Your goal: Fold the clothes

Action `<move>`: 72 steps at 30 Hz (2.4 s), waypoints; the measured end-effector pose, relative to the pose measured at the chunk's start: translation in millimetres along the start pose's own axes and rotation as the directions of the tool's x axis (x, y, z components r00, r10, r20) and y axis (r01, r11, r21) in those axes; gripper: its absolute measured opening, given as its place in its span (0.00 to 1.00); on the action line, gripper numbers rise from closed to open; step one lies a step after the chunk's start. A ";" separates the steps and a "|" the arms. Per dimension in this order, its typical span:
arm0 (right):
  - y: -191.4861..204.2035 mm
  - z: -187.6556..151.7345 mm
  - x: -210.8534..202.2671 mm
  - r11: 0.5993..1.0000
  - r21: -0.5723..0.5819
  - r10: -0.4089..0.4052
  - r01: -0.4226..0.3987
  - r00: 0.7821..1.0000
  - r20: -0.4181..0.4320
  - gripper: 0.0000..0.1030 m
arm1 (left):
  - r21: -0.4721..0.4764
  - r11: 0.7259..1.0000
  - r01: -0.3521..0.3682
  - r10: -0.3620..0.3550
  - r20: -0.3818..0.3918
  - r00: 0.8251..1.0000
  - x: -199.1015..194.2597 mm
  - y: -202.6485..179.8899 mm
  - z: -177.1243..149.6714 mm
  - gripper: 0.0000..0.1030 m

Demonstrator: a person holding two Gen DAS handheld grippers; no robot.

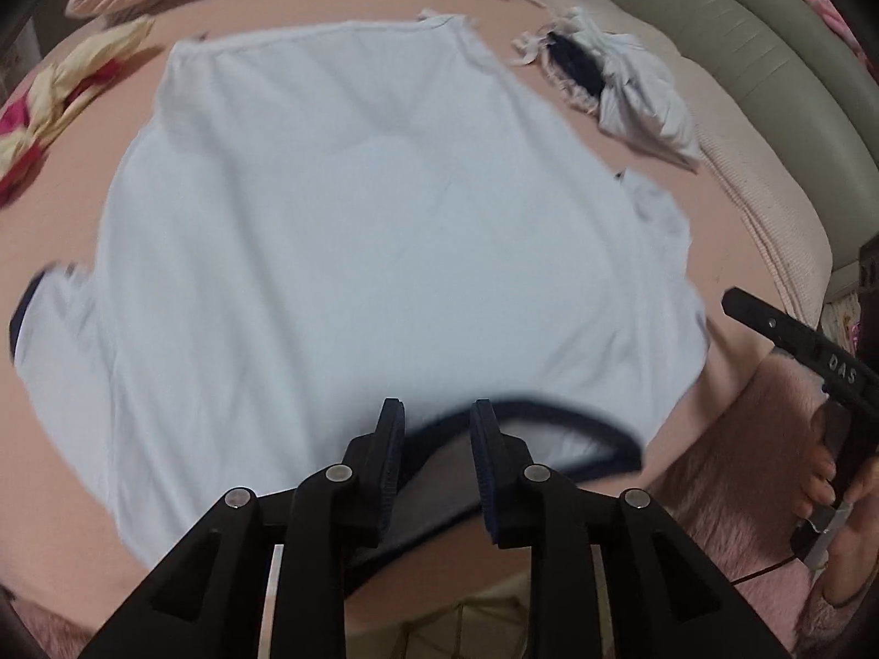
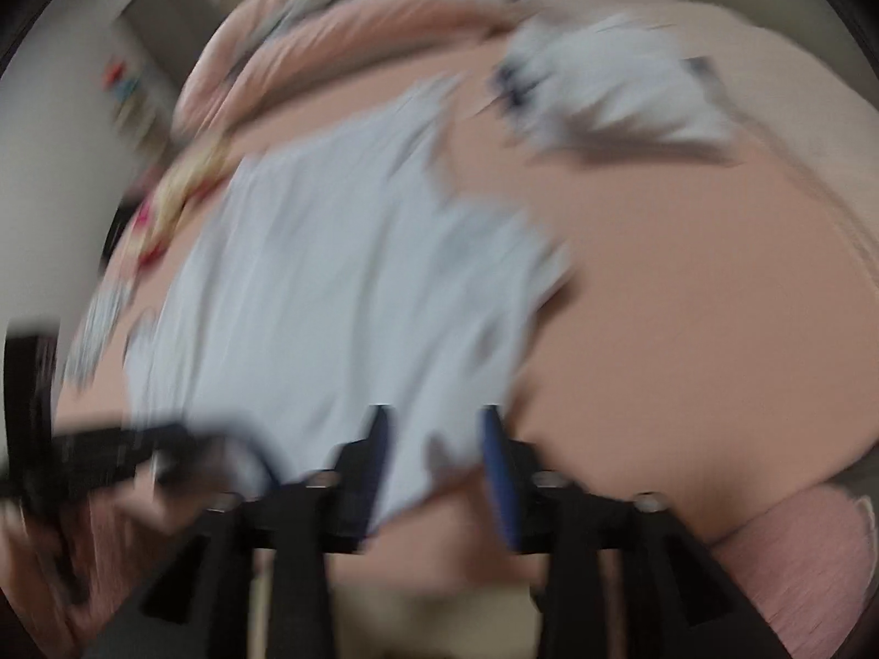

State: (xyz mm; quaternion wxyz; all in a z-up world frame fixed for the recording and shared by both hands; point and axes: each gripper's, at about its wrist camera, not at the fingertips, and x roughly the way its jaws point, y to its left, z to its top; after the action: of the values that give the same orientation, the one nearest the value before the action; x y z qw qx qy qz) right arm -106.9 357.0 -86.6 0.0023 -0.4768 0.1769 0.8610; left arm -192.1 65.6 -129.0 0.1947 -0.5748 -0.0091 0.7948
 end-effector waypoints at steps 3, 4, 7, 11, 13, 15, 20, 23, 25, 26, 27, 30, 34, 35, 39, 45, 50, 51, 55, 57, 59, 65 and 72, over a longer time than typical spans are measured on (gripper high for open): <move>-11.5 16.4 17.5 0.998 0.069 -0.011 0.013 0.999 -0.035 0.55 | 0.026 0.999 0.037 -0.037 -0.007 0.999 11.4 -17.1 18.9 0.21; -13.0 21.7 28.7 0.997 0.079 0.001 0.004 0.998 -0.058 0.55 | 0.032 0.998 0.047 -0.047 -0.016 0.999 16.8 -21.2 23.8 0.21; -19.0 33.8 60.0 0.994 0.096 0.070 -0.060 0.993 -0.100 0.55 | 0.051 0.996 0.072 -0.070 -0.036 0.997 36.8 -32.4 35.7 0.21; -6.9 47.9 60.3 0.999 0.025 0.036 -0.035 0.998 -0.052 0.04 | 0.046 0.994 0.101 -0.099 -0.054 0.994 35.2 -32.6 29.3 0.21; -6.3 52.4 43.6 1.000 -0.009 -0.023 0.023 1.000 0.004 0.04 | 0.030 0.993 0.114 -0.112 -0.060 0.992 38.3 -28.6 28.7 0.21; -5.7 56.9 27.0 0.996 -0.039 -0.080 0.083 0.995 0.062 0.03 | 0.028 0.991 0.134 -0.133 -0.058 0.989 40.1 -26.1 28.9 0.21; -5.2 53.9 10.7 0.992 -0.066 -0.104 0.111 0.989 0.107 0.04 | 0.036 0.988 0.151 -0.149 -0.060 0.987 50.3 -24.4 28.8 0.21; 5.4 46.0 25.2 0.994 -0.095 -0.042 0.045 0.999 0.032 0.04 | 0.006 0.984 0.179 -0.178 -0.051 0.983 47.5 -20.9 30.8 0.22; 38.4 42.4 10.4 0.979 -0.192 0.087 -0.074 0.994 0.062 0.04 | -0.050 0.980 0.191 -0.193 -0.024 0.981 36.5 -8.3 28.8 0.22; 60.2 39.2 3.3 0.959 -0.249 0.158 -0.136 0.985 0.071 0.05 | -0.074 0.980 0.183 -0.183 -0.004 0.983 30.6 -0.6 27.0 0.22; 81.4 35.1 -0.8 0.934 -0.302 0.221 -0.192 0.973 0.062 0.08 | -0.096 0.980 0.175 -0.174 0.015 0.985 25.2 6.7 25.4 0.22; 136.6 11.4 19.3 0.853 -0.405 0.302 -0.330 0.944 -0.133 0.23 | -0.132 0.976 0.171 -0.169 0.030 0.985 19.3 21.8 24.3 0.23; 144.4 -10.9 20.4 0.836 -0.436 0.272 -0.333 0.942 -0.199 0.23 | -0.156 0.970 0.187 -0.175 0.085 0.981 12.2 26.3 30.8 0.23; 134.8 -9.1 8.5 0.849 -0.413 0.292 -0.329 0.944 -0.150 0.23 | -0.155 0.967 0.204 -0.189 0.107 0.976 10.4 24.7 34.3 0.23; 81.2 7.6 -37.9 0.931 -0.226 0.318 -0.288 0.942 0.108 0.23 | -0.078 0.962 0.261 -0.248 0.143 0.958 11.6 -2.9 55.4 0.23; 27.1 23.5 3.6 0.997 -0.081 -0.002 0.004 1.000 0.025 0.24 | 0.131 0.949 0.286 -0.306 0.169 0.937 29.4 -64.1 79.7 0.23; 27.5 17.5 15.0 0.995 -0.076 0.056 -0.060 0.997 -0.051 0.24 | 0.248 0.951 0.187 -0.198 0.018 0.980 79.6 -91.6 83.6 0.21; 29.9 17.0 13.6 0.994 -0.089 0.054 -0.059 0.997 -0.048 0.24 | 0.267 0.950 0.164 -0.178 0.031 0.983 79.5 -91.6 81.7 0.05; 40.5 17.4 2.9 0.985 -0.144 0.090 -0.092 0.996 -0.022 0.24 | 0.217 0.969 0.119 -0.145 0.110 0.983 54.1 -75.0 85.2 0.04; 49.3 14.0 -1.7 0.973 -0.186 0.134 -0.139 0.990 -0.041 0.27 | 0.173 0.981 0.087 -0.111 0.134 0.985 45.4 -62.4 89.2 0.04; 59.9 1.7 7.4 0.957 -0.269 0.083 -0.111 0.990 -0.112 0.29 | 0.153 0.988 0.023 -0.042 0.123 0.991 49.9 -52.8 92.2 0.04; 66.9 -12.3 3.3 0.936 -0.349 -0.012 -0.043 0.988 -0.152 0.30 | 0.090 0.993 0.071 -0.076 0.051 0.996 63.6 -36.5 82.5 0.06; 75.2 -4.0 -7.8 0.941 -0.339 -0.003 -0.015 0.999 -0.052 0.30 | 0.016 0.985 0.173 -0.172 0.238 0.956 16.0 -31.0 72.7 0.13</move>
State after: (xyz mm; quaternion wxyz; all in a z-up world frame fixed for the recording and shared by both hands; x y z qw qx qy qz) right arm -112.4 286.6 -59.3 -0.0870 -0.4918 0.0275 0.8659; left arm -253.8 114.6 -111.5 0.2593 -0.4725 -0.0846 0.8380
